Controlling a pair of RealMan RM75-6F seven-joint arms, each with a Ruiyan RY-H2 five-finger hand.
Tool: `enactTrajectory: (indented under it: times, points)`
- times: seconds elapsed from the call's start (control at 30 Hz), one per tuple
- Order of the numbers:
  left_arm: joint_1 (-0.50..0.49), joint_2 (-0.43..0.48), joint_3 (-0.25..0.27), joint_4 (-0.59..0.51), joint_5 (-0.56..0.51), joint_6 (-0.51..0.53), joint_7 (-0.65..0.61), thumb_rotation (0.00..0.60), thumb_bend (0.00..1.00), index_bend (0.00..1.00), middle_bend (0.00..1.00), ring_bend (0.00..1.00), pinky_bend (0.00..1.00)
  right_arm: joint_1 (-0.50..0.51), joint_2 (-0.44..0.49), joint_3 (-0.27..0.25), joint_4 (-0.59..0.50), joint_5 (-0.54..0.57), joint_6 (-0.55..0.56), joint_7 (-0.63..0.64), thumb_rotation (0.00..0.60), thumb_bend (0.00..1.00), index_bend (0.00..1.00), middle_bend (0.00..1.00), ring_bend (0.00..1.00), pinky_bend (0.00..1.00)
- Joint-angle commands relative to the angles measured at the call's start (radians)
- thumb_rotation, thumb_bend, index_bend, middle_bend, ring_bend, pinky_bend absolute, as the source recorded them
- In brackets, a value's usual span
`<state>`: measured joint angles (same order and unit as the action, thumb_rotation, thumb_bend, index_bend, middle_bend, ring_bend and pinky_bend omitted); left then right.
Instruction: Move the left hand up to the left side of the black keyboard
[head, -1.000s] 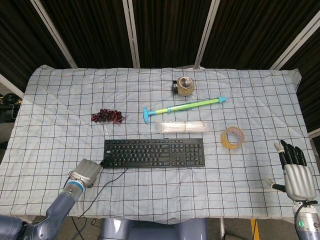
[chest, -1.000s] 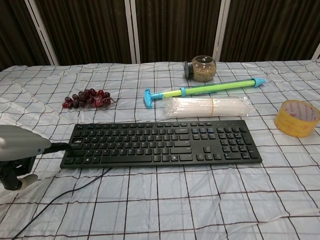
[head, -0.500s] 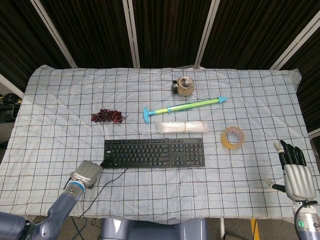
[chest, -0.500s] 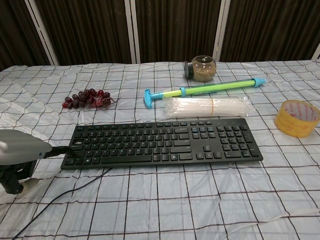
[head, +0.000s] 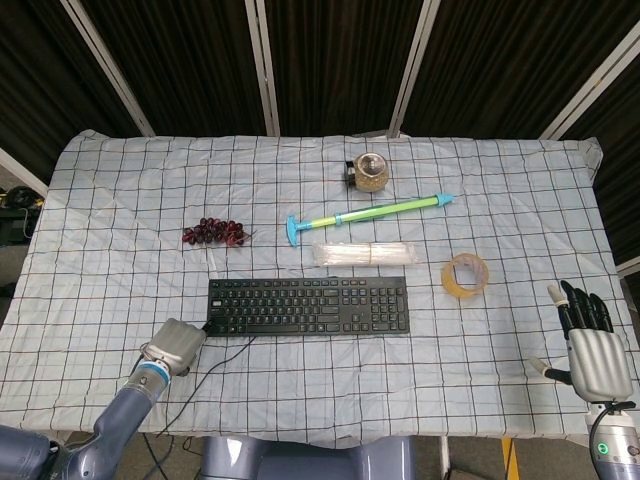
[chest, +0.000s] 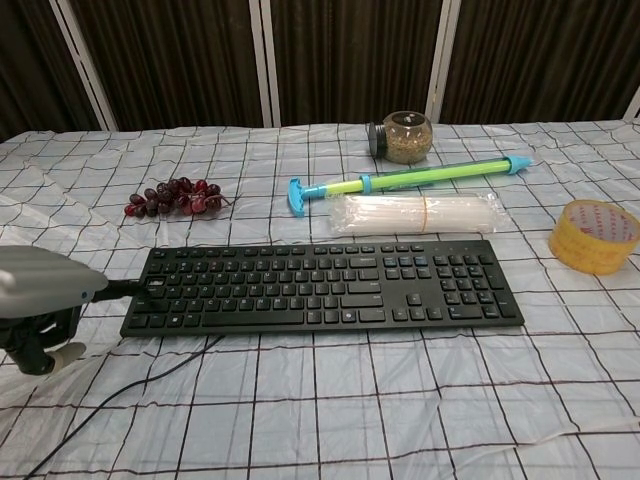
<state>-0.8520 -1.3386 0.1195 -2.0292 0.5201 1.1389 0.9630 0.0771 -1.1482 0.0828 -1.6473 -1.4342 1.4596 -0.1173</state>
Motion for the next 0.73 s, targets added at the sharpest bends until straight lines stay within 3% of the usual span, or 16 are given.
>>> enactTrajectory:
  times: [0.03, 0.07, 0.2, 0.27, 0.33, 0.43, 0.6, 0.73]
  points:
    - [0.074, 0.020, 0.009, -0.007, 0.250, 0.125, -0.091, 0.600, 0.48, 0.00, 0.69, 0.58, 0.42, 0.000, 0.001, 0.000, 0.001, -0.001, 0.002, 0.001, 0.600, 0.03, 0.04, 0.00, 0.00, 0.00]
    - [0.099, 0.026, 0.012, -0.010, 0.307, 0.160, -0.125, 0.600, 0.47, 0.00, 0.62, 0.53, 0.39, -0.001, 0.001, 0.000, 0.001, -0.002, 0.002, 0.002, 0.600, 0.03, 0.04, 0.00, 0.00, 0.00]
    - [0.216, 0.066, 0.066, -0.004, 0.552, 0.299, -0.268, 0.600, 0.39, 0.00, 0.17, 0.19, 0.20, -0.001, 0.000, -0.002, 0.004, -0.007, 0.004, 0.000, 0.600, 0.03, 0.04, 0.00, 0.00, 0.00]
    - [0.269, 0.089, 0.101, 0.014, 0.650, 0.352, -0.326, 0.600, 0.31, 0.00, 0.04, 0.06, 0.09, -0.001, 0.000, -0.003, 0.003, -0.010, 0.006, -0.003, 0.600, 0.03, 0.04, 0.00, 0.00, 0.00]
    - [0.324, 0.113, 0.134, 0.044, 0.731, 0.401, -0.371, 0.600, 0.18, 0.00, 0.00, 0.00, 0.01, -0.001, 0.000, -0.004, 0.002, -0.013, 0.008, -0.007, 0.600, 0.03, 0.04, 0.00, 0.00, 0.00]
    - [0.396, 0.139, 0.172, 0.092, 0.796, 0.458, -0.409, 0.600, 0.05, 0.00, 0.00, 0.00, 0.00, -0.002, -0.001, -0.007, 0.002, -0.019, 0.011, -0.014, 0.600, 0.03, 0.04, 0.00, 0.00, 0.00]
    - [0.507, 0.162, 0.194, 0.180, 0.854, 0.552, -0.499, 0.600, 0.01, 0.00, 0.00, 0.00, 0.00, -0.004, -0.003, -0.010, 0.002, -0.030, 0.019, -0.025, 0.600, 0.03, 0.04, 0.00, 0.00, 0.00]
    - [0.572, 0.173, 0.170, 0.262, 0.894, 0.597, -0.606, 0.600, 0.01, 0.00, 0.00, 0.00, 0.00, -0.002, -0.008, -0.012, 0.006, -0.035, 0.017, -0.031, 0.600, 0.03, 0.04, 0.00, 0.00, 0.00]
